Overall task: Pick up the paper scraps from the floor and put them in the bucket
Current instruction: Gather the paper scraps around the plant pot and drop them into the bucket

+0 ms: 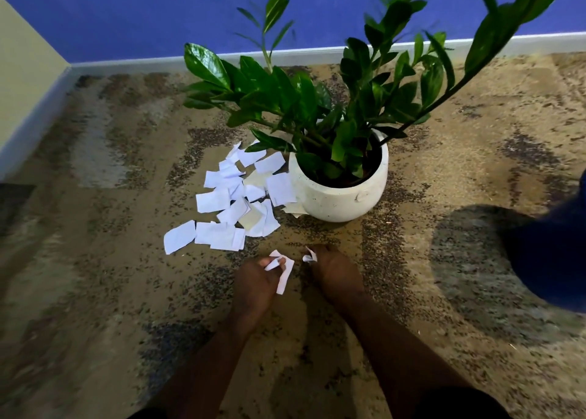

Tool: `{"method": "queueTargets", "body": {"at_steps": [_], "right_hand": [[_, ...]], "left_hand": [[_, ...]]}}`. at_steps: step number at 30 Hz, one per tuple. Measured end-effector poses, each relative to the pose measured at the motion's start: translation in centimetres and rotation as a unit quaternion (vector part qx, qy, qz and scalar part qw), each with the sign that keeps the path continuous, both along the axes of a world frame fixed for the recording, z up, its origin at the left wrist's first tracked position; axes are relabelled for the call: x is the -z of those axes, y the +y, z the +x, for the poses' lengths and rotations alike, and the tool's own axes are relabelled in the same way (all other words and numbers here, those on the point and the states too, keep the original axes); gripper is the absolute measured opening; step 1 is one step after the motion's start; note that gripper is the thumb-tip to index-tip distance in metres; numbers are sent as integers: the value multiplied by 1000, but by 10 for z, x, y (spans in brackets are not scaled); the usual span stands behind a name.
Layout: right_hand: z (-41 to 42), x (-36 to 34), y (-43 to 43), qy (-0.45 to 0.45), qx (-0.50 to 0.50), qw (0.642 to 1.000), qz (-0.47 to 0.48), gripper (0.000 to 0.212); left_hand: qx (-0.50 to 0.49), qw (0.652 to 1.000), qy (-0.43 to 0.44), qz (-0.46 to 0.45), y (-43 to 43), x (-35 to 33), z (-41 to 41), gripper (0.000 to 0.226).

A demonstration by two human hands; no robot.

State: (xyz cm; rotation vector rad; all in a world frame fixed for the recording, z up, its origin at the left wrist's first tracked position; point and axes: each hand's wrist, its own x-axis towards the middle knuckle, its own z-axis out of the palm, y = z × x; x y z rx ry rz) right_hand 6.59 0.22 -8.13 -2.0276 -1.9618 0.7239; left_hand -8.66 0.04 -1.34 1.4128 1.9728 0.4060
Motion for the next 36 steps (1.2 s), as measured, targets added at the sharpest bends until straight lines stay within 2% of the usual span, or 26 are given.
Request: {"method": "queueTargets", "body": {"at_steps": [2, 4, 7, 8, 9, 11, 13, 16, 18, 21, 23, 25, 27, 29, 31, 33, 35, 36], "right_hand": [[7, -4, 7, 5, -36, 999, -32, 41], [16, -19, 3, 49, -47, 996, -62, 42], [48, -63, -27, 161, 99, 982, -11, 27], [64, -80, -40, 183, 145, 972, 19, 17], [79, -97, -53, 185, 180, 965, 45, 19], [118, -138, -78, 169, 244, 952, 77, 32], [163, -188, -100, 130, 298, 939, 115, 34], [228, -246, -119, -14, 356, 916, 186, 43], [268, -264, -121, -42, 379, 909, 167, 39], [302, -268, -114, -22, 403, 911, 80, 18], [309, -264, -113, -13, 422, 905, 57, 40], [306, -261, -114, -32, 423, 902, 82, 53], [295, -258, -119, -42, 420, 898, 123, 56], [279, -254, -125, -39, 412, 895, 169, 56], [257, -248, -127, -30, 389, 893, 225, 50], [228, -239, -126, -25, 355, 895, 269, 39], [195, -224, -123, -20, 332, 907, 256, 37], [173, -215, -118, 11, 329, 914, 237, 41]], "left_hand": [[9, 1000, 1, -7, 1, -11, 4, 35], [32, 999, -3, -7, 1, -23, 12, 35], [83, 996, -30, -26, -2, -46, 43, 33], [99, 994, -43, -30, -3, -55, 58, 31], [118, 991, -52, -25, -5, -66, 75, 29], [163, 983, -77, 16, -10, -93, 116, 23], [203, 964, -145, 90, -18, -128, 164, 15], [258, 924, -217, 181, -24, -178, 234, 16], [299, 912, -212, 187, -27, -198, 284, 18], [388, 893, -158, 163, -28, -205, 344, 14], [431, 883, -123, 140, -24, -202, 364, 30], [467, 868, -106, 135, -22, -198, 373, 55], [499, 854, -88, 115, -25, -195, 373, 77], [513, 849, -97, 88, -33, -189, 364, 90], [486, 857, -135, 104, -39, -182, 342, 91], [430, 872, -172, 159, -41, -168, 305, 84], [385, 883, -190, 191, -47, -145, 263, 73], [369, 890, -180, 197, -49, -129, 238, 66]]}}
